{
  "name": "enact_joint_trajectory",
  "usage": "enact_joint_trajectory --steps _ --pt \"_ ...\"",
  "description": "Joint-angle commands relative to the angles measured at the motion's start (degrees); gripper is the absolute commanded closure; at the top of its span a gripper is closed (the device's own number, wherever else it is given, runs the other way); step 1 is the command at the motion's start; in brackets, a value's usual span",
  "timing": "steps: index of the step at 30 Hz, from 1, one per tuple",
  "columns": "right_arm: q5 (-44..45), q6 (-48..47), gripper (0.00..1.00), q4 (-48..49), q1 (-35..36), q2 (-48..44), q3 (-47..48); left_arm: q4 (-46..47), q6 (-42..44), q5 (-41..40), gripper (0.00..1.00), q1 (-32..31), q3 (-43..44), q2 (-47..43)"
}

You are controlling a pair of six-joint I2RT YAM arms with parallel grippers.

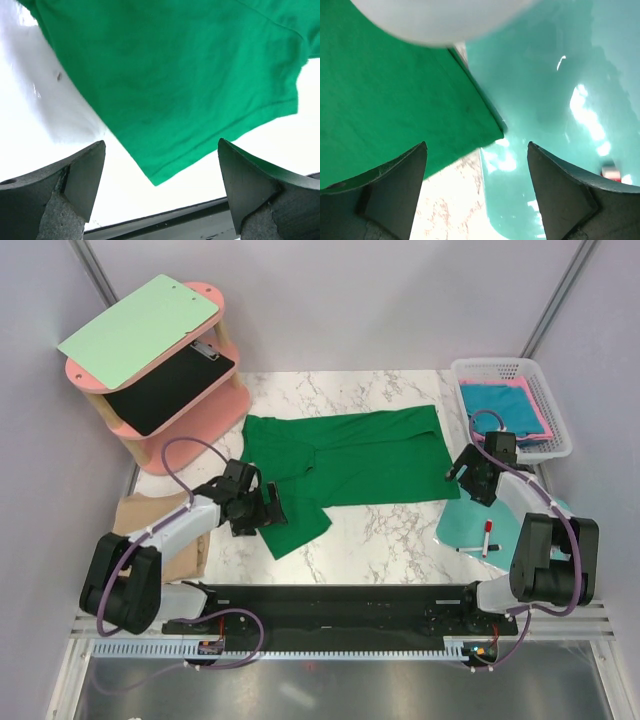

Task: Fold and stack the t-shirts
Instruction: Fold the flattened tshirt in 1/3 of the way, then grap the side of the flattened tshirt closest away from the robot with both arms

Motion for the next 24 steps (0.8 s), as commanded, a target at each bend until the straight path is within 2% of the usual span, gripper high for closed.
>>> enact_joint_trajectory --steps 1,15,18,19,22,23,24 --pt "1.1 1.5 0.12 -1.3 -0.2 -4.4 -1.4 5.2 -5.2 1.6 0.0 0.0 -2.5 -6.0" --pt "0.7 3.5 0.19 6.0 -0.3 5.0 -4.0 4.9 -6.1 2.1 0.0 0.0 -7.0 -7.2" --pt "0.7 4.2 0.24 8.3 -0.3 6.0 -4.5 4.9 -6.6 2.7 0.0 -0.1 -7.9 -8.1" --pt "0.6 4.3 0.27 9.5 -0.3 6.3 -4.6 4.7 -6.8 2.7 0.0 -0.3 -8.1 -8.8" --pt "-0.4 5.3 0.46 11.5 -0.3 7.7 -4.5 4.3 -7.4 2.8 0.0 -1.2 -9.2 -9.6" --pt "-1.8 5.6 0.63 11.9 -0.3 8.6 -4.4 4.4 -7.7 2.7 0.0 -1.6 -9.4 -9.7" --pt "-2.5 5.9 0.71 12.6 -0.3 8.9 -4.2 4.3 -8.1 2.7 0.0 -2.3 -9.8 -9.6"
